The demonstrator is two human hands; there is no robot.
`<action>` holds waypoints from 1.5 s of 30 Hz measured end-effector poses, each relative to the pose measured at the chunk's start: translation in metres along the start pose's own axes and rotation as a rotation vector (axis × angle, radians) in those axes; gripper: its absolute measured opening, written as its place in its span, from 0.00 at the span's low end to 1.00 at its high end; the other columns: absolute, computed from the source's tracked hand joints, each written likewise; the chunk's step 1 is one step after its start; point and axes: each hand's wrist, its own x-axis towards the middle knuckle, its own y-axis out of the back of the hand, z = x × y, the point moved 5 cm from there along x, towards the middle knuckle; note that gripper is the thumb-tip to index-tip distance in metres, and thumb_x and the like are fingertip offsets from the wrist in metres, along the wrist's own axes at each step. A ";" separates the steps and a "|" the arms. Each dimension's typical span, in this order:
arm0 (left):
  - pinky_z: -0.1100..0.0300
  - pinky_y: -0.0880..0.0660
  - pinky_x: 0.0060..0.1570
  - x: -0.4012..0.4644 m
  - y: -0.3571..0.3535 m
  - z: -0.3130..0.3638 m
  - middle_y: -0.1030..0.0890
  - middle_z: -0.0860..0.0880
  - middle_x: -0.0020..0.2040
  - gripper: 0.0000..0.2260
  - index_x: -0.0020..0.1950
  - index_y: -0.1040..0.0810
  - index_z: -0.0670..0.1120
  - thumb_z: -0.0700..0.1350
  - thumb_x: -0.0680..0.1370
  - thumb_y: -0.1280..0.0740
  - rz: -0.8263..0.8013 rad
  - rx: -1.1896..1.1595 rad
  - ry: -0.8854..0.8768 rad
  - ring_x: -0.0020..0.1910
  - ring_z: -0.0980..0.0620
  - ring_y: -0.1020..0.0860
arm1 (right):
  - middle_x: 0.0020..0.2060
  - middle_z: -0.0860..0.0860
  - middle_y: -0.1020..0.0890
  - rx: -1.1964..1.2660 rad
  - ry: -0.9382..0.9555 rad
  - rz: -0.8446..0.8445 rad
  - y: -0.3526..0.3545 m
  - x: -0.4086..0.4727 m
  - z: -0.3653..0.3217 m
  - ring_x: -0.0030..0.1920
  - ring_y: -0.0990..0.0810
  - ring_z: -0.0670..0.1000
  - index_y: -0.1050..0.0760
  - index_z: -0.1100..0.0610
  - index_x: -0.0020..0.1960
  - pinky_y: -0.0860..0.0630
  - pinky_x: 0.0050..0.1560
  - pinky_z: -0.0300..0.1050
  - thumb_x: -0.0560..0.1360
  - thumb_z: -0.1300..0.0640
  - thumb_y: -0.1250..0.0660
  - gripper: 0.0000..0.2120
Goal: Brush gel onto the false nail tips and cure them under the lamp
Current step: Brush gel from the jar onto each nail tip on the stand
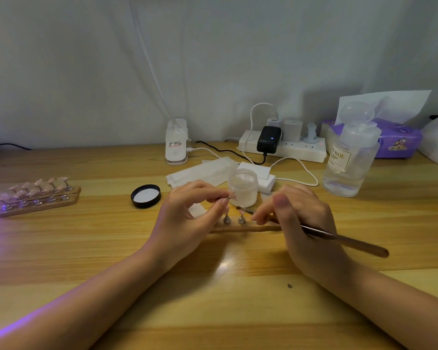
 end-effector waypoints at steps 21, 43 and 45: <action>0.64 0.26 0.44 0.001 -0.001 0.002 0.19 0.54 0.40 0.08 0.48 0.21 0.48 0.40 0.71 0.32 -0.010 0.014 0.002 0.41 0.59 0.23 | 0.34 0.38 0.24 -0.061 0.011 -0.034 -0.003 0.002 -0.001 0.40 0.26 0.39 0.20 0.55 0.38 0.32 0.47 0.44 0.80 0.45 0.52 0.26; 0.71 0.30 0.47 0.001 0.002 0.005 0.20 0.53 0.43 0.07 0.46 0.22 0.48 0.37 0.71 0.32 0.001 0.016 -0.040 0.45 0.61 0.23 | 0.39 0.46 0.20 -0.014 0.052 -0.033 -0.001 0.004 -0.005 0.41 0.21 0.47 0.20 0.58 0.43 0.27 0.43 0.47 0.80 0.48 0.50 0.23; 0.71 0.30 0.47 0.001 0.002 0.004 0.20 0.54 0.43 0.08 0.46 0.22 0.47 0.36 0.71 0.31 0.006 0.023 -0.041 0.45 0.62 0.24 | 0.38 0.45 0.20 -0.015 0.051 -0.052 -0.002 0.004 -0.005 0.41 0.21 0.46 0.19 0.58 0.43 0.26 0.42 0.48 0.80 0.48 0.49 0.23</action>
